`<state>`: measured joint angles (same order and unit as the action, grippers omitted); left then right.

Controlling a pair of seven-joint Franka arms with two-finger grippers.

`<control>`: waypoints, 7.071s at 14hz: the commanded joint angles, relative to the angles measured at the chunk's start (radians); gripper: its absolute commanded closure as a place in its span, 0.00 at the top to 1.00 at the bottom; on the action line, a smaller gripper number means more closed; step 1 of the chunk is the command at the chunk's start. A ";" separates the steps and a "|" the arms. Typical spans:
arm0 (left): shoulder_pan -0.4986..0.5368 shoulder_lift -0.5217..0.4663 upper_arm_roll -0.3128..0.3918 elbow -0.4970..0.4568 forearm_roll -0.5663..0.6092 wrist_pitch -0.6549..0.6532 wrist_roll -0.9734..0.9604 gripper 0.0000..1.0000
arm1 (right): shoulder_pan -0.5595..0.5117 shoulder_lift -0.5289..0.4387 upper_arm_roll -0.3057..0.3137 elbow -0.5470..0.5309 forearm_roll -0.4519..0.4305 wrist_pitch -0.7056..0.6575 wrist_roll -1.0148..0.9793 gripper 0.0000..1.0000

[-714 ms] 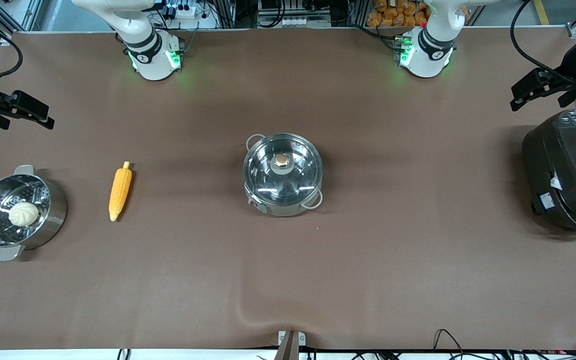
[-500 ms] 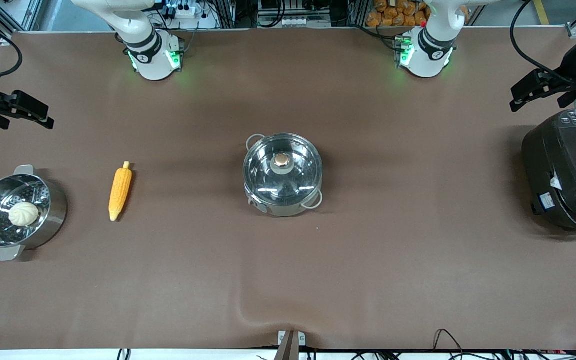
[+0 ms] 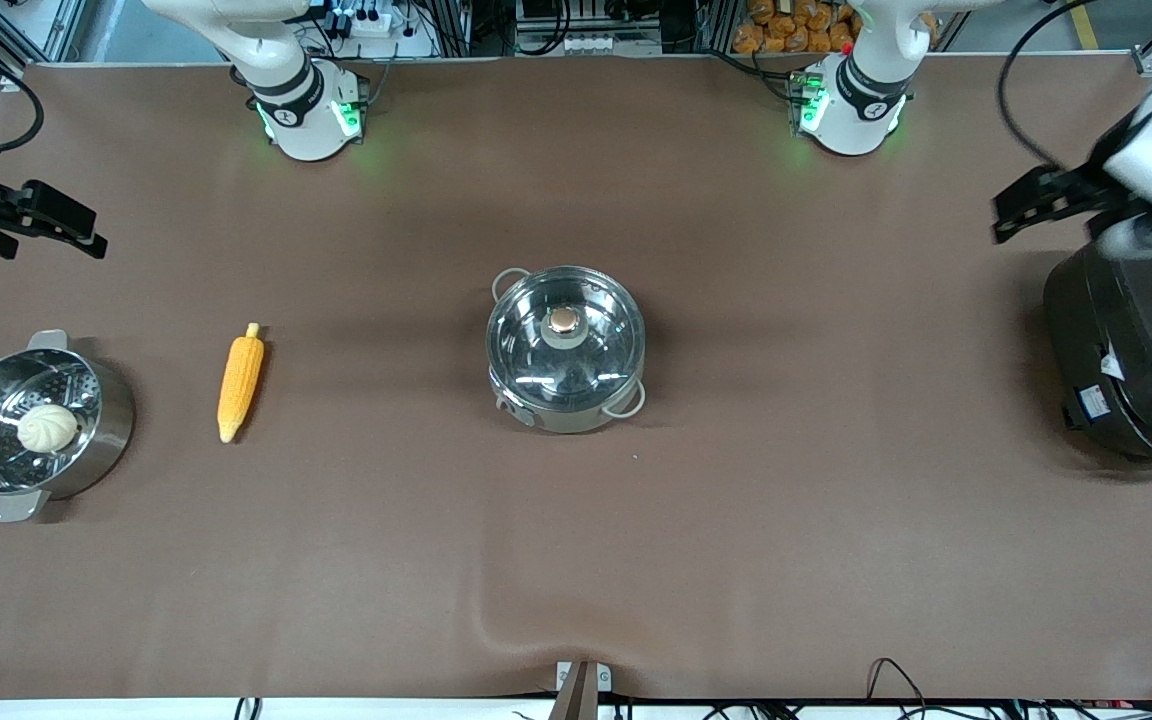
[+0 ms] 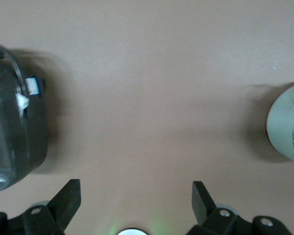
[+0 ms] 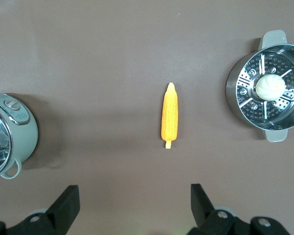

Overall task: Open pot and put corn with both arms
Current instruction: 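Reach the left gripper to the lid knob while the right gripper reaches the corn, then grasp the lid knob with the left gripper while the right gripper grasps the corn, then lift the glass lid aside with the left gripper while the right gripper lifts corn, then lower the corn into the pot with the right gripper while the left lowers the lid, then release the corn and lid, raising both grippers away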

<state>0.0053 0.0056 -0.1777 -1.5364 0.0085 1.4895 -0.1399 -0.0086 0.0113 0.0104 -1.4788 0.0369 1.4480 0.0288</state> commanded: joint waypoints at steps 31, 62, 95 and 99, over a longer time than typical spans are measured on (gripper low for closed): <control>-0.863 0.674 0.159 0.242 0.059 0.506 -1.204 1.00 | -0.060 0.334 0.000 -0.721 -0.095 1.036 0.050 1.00; -0.453 0.284 0.153 0.042 0.005 0.201 -0.529 0.00 | -0.056 0.346 0.026 -0.567 -0.104 0.763 0.045 0.23; -0.114 0.303 0.133 -0.728 -0.070 1.140 0.109 0.18 | 0.521 0.475 -0.015 0.132 0.060 0.414 0.761 1.00; -0.116 0.307 0.133 -0.723 -0.064 1.137 0.111 1.00 | 0.345 0.386 -0.004 0.097 0.063 0.320 0.520 1.00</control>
<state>-0.1109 0.3234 -0.0412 -2.2601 -0.0357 2.6161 -0.0601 0.4254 0.4637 -0.0200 -1.3285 0.1089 1.8081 0.6701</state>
